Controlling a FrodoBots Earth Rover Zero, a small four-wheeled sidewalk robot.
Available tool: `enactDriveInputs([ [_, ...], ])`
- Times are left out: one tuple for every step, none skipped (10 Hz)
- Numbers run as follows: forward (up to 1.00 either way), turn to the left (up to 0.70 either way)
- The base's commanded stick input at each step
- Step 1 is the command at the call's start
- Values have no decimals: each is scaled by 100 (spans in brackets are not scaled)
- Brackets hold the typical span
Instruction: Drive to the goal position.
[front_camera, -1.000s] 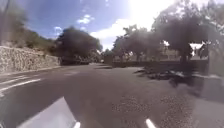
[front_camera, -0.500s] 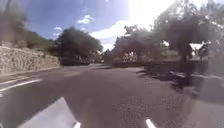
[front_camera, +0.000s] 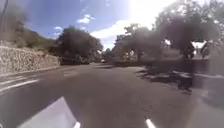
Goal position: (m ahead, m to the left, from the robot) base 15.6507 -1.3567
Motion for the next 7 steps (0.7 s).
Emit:
enactDriveInputs([
  [70, 0],
  [70, 0],
  [70, 0],
  [70, 0],
  [70, 0],
  [70, 0],
  [70, 0],
])
